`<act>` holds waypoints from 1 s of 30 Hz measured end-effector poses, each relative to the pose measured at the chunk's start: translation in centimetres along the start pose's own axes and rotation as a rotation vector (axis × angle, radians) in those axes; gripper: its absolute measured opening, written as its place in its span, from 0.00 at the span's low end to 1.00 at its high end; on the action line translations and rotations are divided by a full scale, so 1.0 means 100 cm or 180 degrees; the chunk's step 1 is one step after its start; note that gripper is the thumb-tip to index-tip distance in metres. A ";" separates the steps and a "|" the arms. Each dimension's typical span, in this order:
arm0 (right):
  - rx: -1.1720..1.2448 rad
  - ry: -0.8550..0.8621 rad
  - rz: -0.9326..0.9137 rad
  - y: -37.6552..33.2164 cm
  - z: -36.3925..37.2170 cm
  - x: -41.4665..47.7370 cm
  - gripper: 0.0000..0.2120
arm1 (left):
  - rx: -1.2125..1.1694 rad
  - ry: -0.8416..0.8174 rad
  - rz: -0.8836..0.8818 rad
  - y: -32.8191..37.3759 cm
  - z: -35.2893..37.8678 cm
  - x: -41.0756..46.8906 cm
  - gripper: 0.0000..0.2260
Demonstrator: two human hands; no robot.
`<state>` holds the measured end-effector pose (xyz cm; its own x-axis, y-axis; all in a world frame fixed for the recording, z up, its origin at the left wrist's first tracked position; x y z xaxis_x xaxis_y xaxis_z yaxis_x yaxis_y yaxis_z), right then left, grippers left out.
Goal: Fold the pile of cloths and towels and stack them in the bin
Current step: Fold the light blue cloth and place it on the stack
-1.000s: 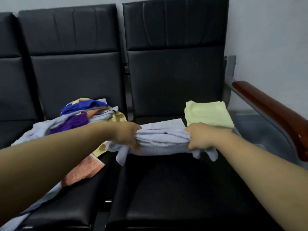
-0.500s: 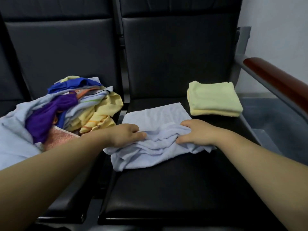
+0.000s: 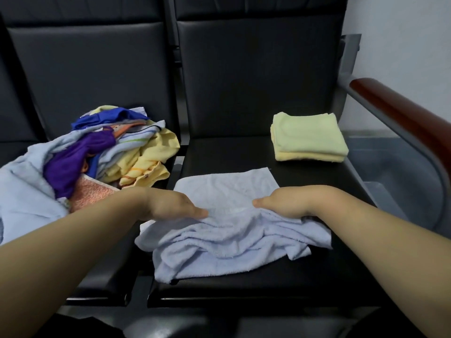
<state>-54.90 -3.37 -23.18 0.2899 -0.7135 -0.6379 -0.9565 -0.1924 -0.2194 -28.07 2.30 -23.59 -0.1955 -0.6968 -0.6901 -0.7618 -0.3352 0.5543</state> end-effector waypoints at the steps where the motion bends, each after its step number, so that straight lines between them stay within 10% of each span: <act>1: -0.0187 0.0009 -0.0066 0.000 0.001 0.001 0.27 | 0.0031 0.0064 -0.0029 0.000 -0.001 -0.001 0.21; 17: 0.0263 0.1565 -0.0623 -0.005 -0.031 0.038 0.05 | 0.1320 0.2041 0.0198 -0.009 -0.042 0.027 0.15; 25: -0.0397 0.0384 -0.0485 0.001 -0.018 0.031 0.13 | 0.1178 0.0840 0.0143 -0.001 -0.024 0.020 0.10; 30: 0.0416 0.0569 -0.0367 0.011 -0.025 0.027 0.07 | 0.0955 0.1077 0.0189 0.006 -0.026 0.014 0.11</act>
<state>-55.31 -7.17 -23.27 0.3752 -0.8020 -0.4648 -0.9015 -0.1991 -0.3842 -27.18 -0.52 -22.98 -0.0694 -0.8939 -0.4428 -0.9103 -0.1248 0.3946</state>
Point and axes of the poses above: each hand's wrist, its own x-axis towards the middle knuckle, its own z-axis out of the palm, y = z × x, the point moved 5 cm from there along x, towards the middle knuckle, and after that the axes turned 8 degrees about -x, right-handed, at the moved point
